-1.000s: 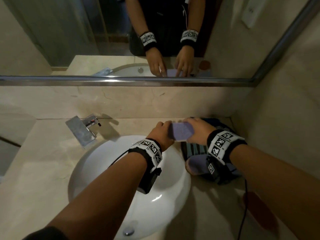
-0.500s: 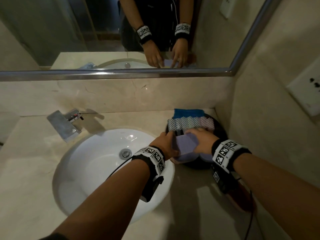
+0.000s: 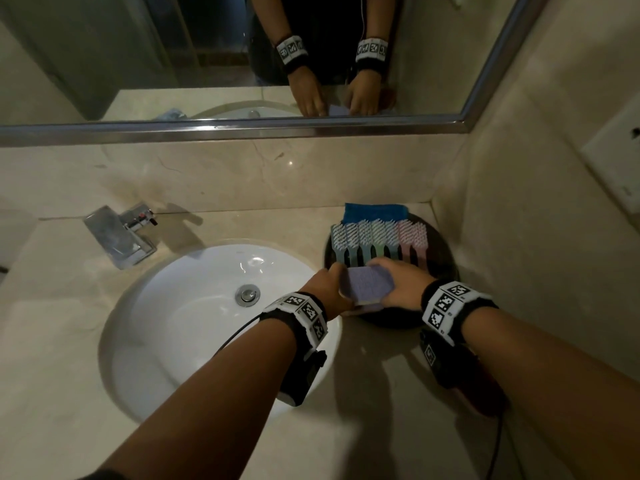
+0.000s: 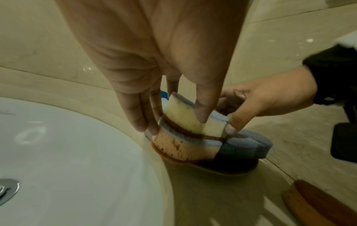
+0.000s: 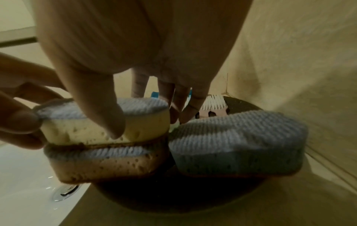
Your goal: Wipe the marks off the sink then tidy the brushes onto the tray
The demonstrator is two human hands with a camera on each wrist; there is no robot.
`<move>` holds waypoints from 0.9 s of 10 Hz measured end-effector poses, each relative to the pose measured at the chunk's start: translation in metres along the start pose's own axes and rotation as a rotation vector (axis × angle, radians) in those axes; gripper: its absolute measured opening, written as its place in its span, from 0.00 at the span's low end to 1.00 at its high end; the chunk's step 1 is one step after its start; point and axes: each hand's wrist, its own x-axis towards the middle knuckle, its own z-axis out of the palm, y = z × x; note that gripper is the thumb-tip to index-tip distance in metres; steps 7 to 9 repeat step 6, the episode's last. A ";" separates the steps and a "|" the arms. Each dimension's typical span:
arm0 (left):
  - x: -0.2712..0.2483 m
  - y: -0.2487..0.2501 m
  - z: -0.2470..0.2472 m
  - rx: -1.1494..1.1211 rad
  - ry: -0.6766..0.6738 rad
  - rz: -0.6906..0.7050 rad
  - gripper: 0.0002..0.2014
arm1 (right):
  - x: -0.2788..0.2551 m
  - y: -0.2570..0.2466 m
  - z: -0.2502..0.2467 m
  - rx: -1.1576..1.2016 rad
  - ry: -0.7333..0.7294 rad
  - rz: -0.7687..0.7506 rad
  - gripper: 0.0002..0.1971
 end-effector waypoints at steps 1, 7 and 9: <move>0.001 0.000 0.000 -0.018 0.005 0.023 0.34 | 0.001 0.003 0.002 -0.010 -0.003 0.003 0.41; -0.013 0.013 -0.017 0.045 0.043 0.041 0.32 | -0.017 0.000 -0.017 -0.116 -0.005 -0.041 0.48; -0.013 0.013 -0.017 0.045 0.043 0.041 0.32 | -0.017 0.000 -0.017 -0.116 -0.005 -0.041 0.48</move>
